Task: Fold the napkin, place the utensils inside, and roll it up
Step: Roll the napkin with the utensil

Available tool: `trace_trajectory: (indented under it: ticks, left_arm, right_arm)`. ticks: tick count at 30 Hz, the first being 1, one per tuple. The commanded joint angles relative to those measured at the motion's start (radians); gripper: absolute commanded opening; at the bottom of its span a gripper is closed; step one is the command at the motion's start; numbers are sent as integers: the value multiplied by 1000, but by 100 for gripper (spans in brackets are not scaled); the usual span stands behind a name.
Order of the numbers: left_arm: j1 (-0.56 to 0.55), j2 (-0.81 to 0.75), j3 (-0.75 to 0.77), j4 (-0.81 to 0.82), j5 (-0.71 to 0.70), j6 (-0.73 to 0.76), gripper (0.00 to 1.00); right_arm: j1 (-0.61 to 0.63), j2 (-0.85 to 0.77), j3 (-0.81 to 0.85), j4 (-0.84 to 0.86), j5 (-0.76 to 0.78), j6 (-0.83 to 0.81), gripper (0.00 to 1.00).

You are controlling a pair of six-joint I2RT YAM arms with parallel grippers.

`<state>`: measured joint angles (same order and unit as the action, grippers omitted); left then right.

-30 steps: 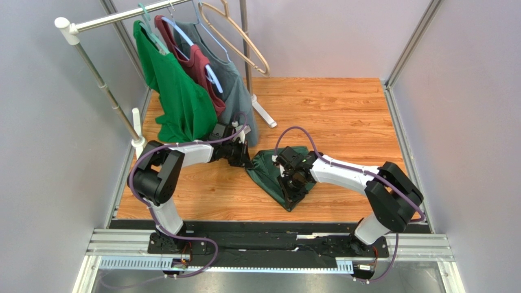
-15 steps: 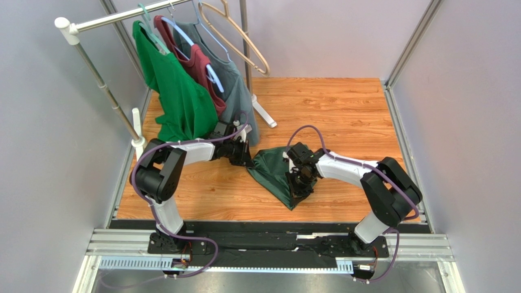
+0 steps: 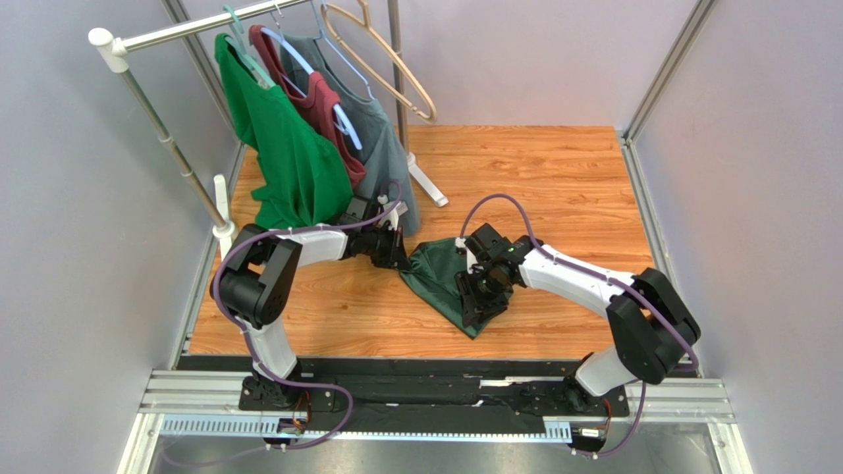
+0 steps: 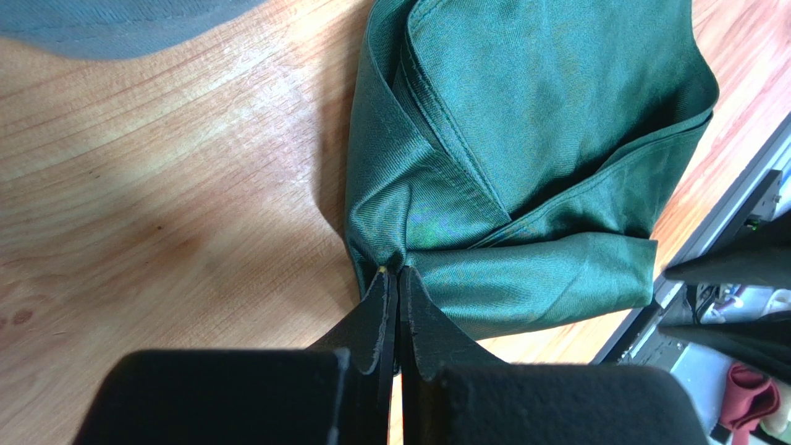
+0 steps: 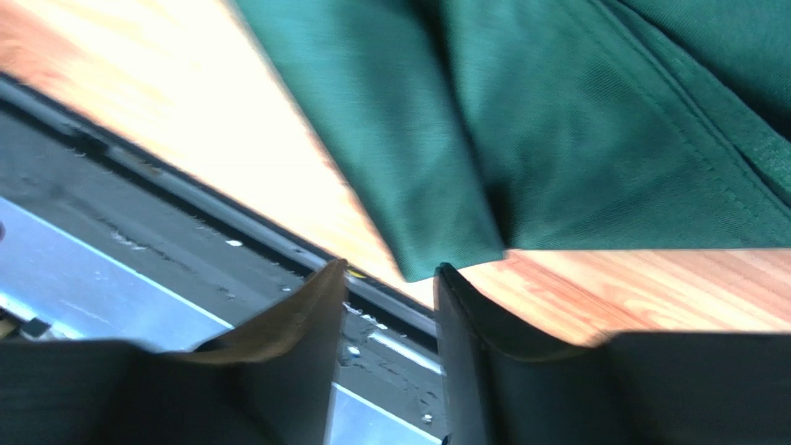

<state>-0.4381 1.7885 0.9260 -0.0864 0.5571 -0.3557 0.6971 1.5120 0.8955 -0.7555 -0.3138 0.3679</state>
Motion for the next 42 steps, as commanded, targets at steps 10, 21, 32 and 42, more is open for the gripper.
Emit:
trace_trajectory:
  ticks: [10, 21, 32, 42]
  left_arm:
    - [2, 14, 37, -12, 0, 24, 0]
    - [2, 14, 36, -18, 0, 27, 0]
    - [2, 11, 31, -18, -2, 24, 0]
    - [2, 8, 30, -21, -8, 23, 0]
  right_arm:
    - [235, 19, 82, 48, 395, -47, 53]
    - [239, 88, 60, 104, 418, -106, 56]
    - [248, 45, 54, 61, 329, -49, 50]
    - [248, 53, 49, 28, 256, 5, 49]
